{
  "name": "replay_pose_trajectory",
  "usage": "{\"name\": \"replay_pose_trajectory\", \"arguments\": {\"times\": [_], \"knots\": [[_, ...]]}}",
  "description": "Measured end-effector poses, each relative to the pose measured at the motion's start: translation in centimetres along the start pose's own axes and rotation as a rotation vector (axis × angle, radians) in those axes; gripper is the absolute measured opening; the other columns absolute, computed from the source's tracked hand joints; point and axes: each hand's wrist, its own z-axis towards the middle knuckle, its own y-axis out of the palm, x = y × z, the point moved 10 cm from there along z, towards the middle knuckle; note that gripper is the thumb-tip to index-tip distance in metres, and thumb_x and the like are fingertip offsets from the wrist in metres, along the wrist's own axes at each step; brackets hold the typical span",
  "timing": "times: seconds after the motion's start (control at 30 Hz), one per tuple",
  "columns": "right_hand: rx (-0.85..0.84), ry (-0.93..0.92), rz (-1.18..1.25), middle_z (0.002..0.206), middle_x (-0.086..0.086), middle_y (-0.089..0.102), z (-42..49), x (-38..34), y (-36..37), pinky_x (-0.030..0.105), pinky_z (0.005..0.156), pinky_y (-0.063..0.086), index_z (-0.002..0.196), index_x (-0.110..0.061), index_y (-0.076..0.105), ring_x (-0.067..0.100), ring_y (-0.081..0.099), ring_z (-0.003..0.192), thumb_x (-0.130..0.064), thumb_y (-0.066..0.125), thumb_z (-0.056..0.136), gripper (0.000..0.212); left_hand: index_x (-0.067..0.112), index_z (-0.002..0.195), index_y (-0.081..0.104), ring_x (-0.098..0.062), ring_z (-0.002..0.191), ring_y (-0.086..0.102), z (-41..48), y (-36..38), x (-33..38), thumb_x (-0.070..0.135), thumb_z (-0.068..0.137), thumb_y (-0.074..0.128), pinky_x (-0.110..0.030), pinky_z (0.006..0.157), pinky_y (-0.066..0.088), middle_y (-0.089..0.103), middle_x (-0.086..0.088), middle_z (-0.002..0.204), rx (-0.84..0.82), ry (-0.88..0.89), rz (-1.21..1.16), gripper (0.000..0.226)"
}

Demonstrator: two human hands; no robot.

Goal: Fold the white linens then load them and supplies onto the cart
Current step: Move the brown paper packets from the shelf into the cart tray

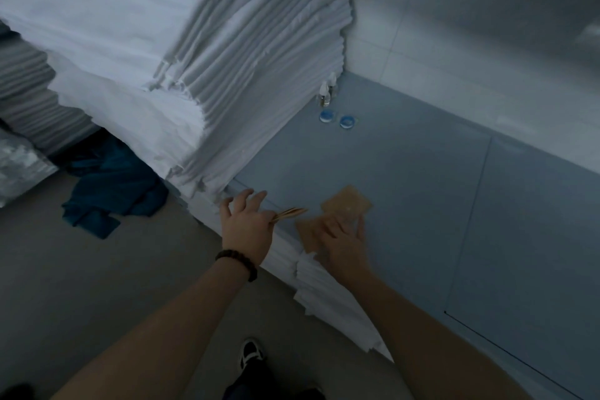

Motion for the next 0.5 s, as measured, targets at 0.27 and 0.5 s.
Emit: {"name": "replay_pose_trajectory", "arguments": {"times": [0.27, 0.5], "knots": [[0.418, -0.062, 0.115, 0.093, 0.001, 0.072, -0.3, 0.4, -5.4, 0.048, 0.114, 0.009, 0.093, -0.018, 0.076, 0.028, 0.067, 0.093, -0.008, 0.078, 0.071, 0.024, 0.019, 0.069, 0.077, -0.038, 0.113, 0.057, 0.3, -0.3, 0.4, 0.012, 0.067, 0.085, -0.062, 0.096, 0.035, 0.068, -0.012, 0.114, 0.008, -0.002, 0.021, 0.010], [0.405, -0.033, 0.183, 0.100, 0.008, 0.073, 3.4, 6.4, -8.3, 0.053, 0.110, 0.017, 0.089, -0.013, 0.077, 0.036, 0.062, 0.111, -0.035, 0.050, 0.083, 0.036, 0.019, 0.074, 0.078, -0.037, 0.113, 0.057, 1.8, -0.5, 0.8, 0.011, 0.069, 0.084, -0.061, 0.096, 0.035, 0.069, -0.011, 0.113, 0.038, 0.003, 0.028, 0.011]]}}
